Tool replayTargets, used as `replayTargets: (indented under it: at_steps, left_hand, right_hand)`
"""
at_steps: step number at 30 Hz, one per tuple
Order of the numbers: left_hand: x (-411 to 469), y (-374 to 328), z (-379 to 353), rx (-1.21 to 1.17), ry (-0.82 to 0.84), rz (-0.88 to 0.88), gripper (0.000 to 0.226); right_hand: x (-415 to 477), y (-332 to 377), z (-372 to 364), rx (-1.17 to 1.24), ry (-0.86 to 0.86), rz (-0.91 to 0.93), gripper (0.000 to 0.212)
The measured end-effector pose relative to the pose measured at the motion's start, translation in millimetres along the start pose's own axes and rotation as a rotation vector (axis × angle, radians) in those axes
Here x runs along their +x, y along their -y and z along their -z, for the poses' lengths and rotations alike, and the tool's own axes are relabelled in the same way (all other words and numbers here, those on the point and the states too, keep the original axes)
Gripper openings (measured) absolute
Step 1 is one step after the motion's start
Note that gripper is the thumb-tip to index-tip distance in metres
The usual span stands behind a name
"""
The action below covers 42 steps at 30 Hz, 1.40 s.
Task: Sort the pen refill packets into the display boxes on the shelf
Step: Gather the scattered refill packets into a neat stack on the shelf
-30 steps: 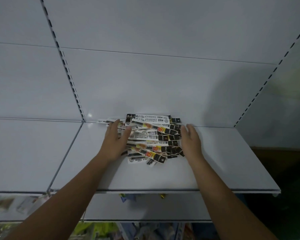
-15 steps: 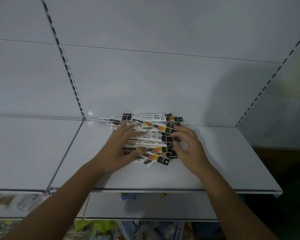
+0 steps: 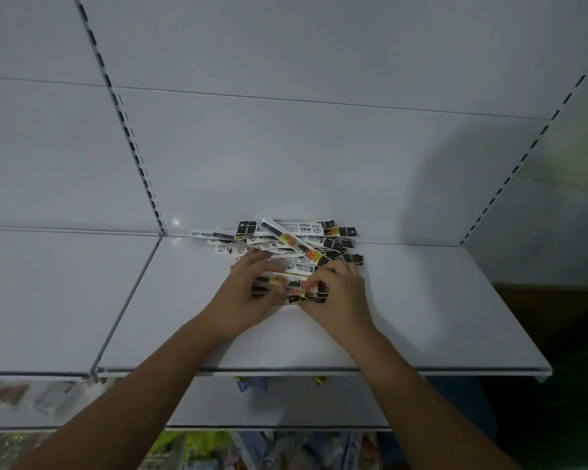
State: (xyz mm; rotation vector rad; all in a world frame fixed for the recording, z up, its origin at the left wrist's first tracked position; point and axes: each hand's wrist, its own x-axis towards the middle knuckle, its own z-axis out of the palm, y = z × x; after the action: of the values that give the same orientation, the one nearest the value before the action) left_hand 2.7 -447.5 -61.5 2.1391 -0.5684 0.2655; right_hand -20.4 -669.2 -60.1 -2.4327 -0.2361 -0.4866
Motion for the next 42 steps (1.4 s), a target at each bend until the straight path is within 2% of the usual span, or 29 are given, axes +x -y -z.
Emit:
replayTargets:
  at_steps: [3, 6, 10, 13, 15, 17, 20, 24, 27, 30, 33, 35, 37, 40, 42]
  left_hand:
    - [-4.0, -0.4, -1.8, 0.026, 0.055, -0.010, 0.049]
    - [-9.4, 4.3, -0.4, 0.034, 0.041, -0.007, 0.057]
    - [-11.1, -2.8, -1.6, 0.001, 0.034, 0.033, 0.069]
    - [-8.9, -9.1, -10.0, -0.032, 0.005, 0.102, 0.078]
    - [-7.7, -14.0, -15.7, -0.036, -0.013, 0.156, 0.085]
    - [-8.6, -19.3, -19.7, -0.018, -0.012, 0.164, 0.090]
    - [-10.4, -26.6, -15.3, 0.003, 0.026, 0.174, 0.085]
    - [-9.4, -12.5, 11.5, 0.029, -0.003, 0.186, 0.080]
    - [2.6, 16.3, 42.7, 0.038, -0.126, 0.270, 0.068]
    - [28.8, 50.7, 70.6, 0.138, -0.195, 0.455, 0.070]
    - [48.7, 64.6, 79.7, 0.063, -0.223, 0.583, 0.070]
    - [50.8, 52.4, 70.8, -0.008, -0.212, 0.578, 0.059]
    - [51.0, 38.8, 55.5, -0.055, -0.204, 0.538, 0.049]
    - [53.0, 23.0, 31.3, -0.081, -0.212, 0.510, 0.035]
    - [57.3, 17.1, 20.4, -0.101, -0.209, 0.521, 0.038]
  right_hand:
    - [0.2, 8.8, -4.7, -0.083, -0.001, -0.032, 0.042]
    - [-4.5, 4.9, 4.7, -0.070, 0.052, 0.031, 0.056]
    - [-15.5, 0.3, 18.4, -0.090, 0.121, 0.210, 0.058]
    - [-17.0, 8.5, 17.1, -0.089, 0.151, 0.234, 0.060]
    - [-13.9, 13.5, 13.7, -0.091, 0.145, 0.248, 0.051]
    - [-9.9, 12.0, 10.7, -0.098, 0.085, 0.276, 0.030]
    - [-4.3, -3.5, 10.4, -0.148, 0.046, 0.250, 0.022]
    - [-6.4, -21.2, 17.4, -0.142, 0.156, 0.199, 0.031]
    - [-13.4, -23.3, 25.7, -0.112, 0.192, 0.192, 0.045]
    - [-7.3, -22.4, 36.2, 0.010, 0.067, 0.070, 0.052]
    - [26.9, -33.6, 37.0, 0.264, -0.093, -0.325, 0.061]
    - [50.9, -39.5, 33.0, 0.389, -0.067, -0.531, 0.078]
    - [67.0, -38.1, 23.8, 0.434, -0.021, -0.567, 0.078]
    - [75.8, -24.5, 6.2, 0.478, -0.044, -0.564, 0.080]
    - [74.5, -12.3, -2.6, 0.480, -0.018, -0.535, 0.070]
